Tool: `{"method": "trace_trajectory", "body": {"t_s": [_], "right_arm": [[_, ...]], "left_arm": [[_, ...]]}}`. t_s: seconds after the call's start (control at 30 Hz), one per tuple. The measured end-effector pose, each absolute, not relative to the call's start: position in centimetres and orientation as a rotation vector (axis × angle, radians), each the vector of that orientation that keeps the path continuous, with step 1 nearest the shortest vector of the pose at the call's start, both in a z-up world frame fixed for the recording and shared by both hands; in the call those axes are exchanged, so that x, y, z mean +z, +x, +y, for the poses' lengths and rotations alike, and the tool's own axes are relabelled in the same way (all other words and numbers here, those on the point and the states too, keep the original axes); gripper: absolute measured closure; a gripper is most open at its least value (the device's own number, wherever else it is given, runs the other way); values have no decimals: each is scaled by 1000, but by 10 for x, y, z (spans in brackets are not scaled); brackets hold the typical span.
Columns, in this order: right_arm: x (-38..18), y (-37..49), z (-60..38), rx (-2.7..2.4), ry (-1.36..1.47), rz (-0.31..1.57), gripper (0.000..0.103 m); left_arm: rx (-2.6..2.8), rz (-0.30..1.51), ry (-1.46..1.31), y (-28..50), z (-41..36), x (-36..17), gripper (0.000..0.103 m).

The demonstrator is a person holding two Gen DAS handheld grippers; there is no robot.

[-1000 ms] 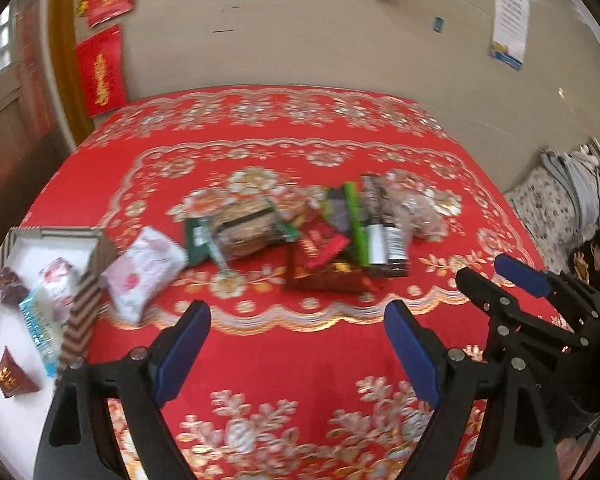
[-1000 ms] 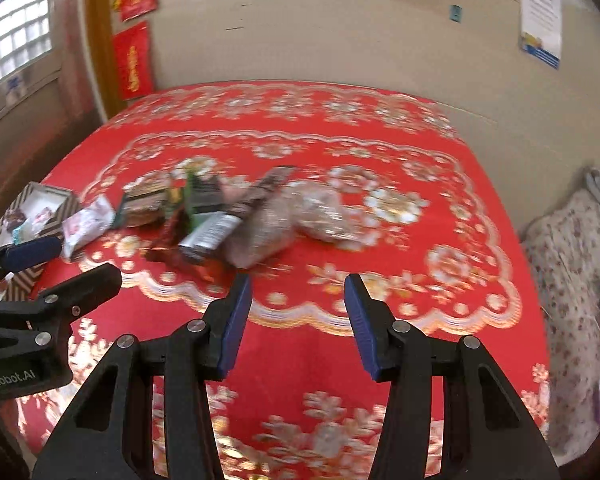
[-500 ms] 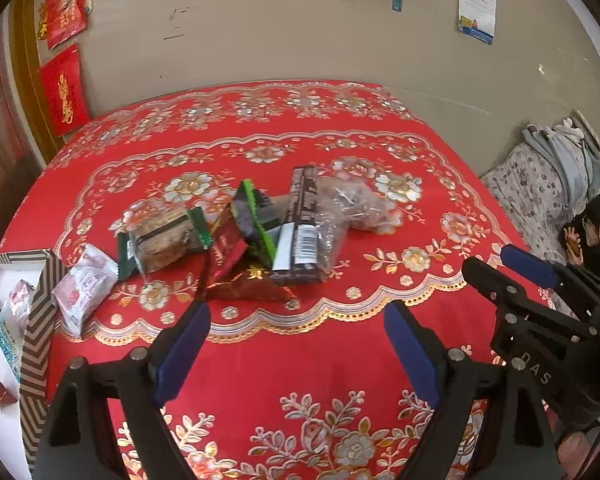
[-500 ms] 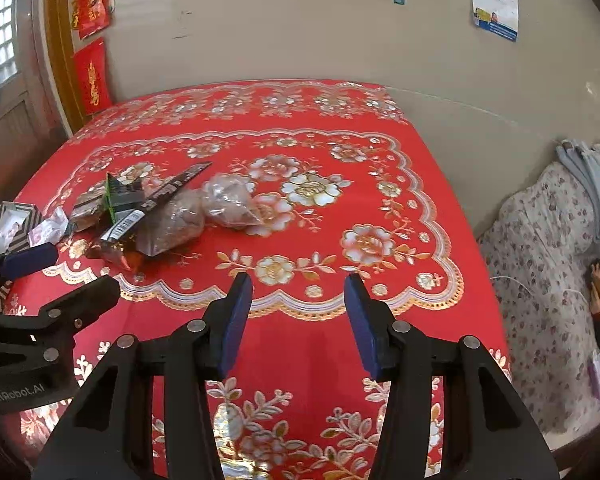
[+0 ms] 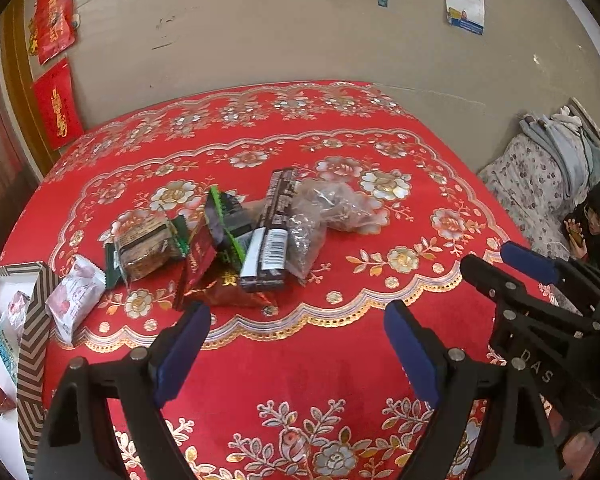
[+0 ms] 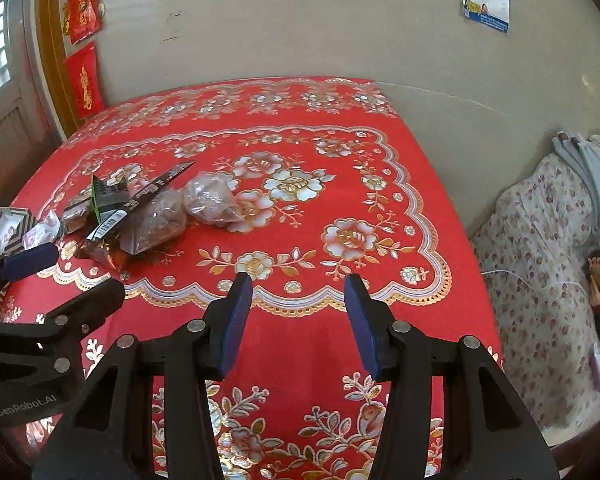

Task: Organize snacks
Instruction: 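Move both grippers back from the tray over the snack pile, then grasp the clear-wrapped round pastry with the left gripper while the right grasps the green snack packet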

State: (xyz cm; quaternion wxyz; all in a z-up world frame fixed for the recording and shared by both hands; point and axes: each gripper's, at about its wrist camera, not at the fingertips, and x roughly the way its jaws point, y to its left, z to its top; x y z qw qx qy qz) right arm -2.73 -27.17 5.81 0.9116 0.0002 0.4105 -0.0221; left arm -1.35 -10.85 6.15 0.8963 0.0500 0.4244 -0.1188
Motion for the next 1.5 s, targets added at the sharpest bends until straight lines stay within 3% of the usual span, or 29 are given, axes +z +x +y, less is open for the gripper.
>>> {"method": "trace_trajectory", "body": {"t_s": [0.67, 1.2, 1.5], "right_arm": [[54, -22, -271, -37, 3, 866, 55], [51, 8, -227, 108, 37, 911, 55], [56, 24, -207, 179, 57, 918, 55]], "left_arm": [[-241, 880, 101, -11, -105, 59, 13], [-110, 968, -168, 48, 14, 69, 12], [-51, 1044, -207, 77, 31, 48, 12]]}}
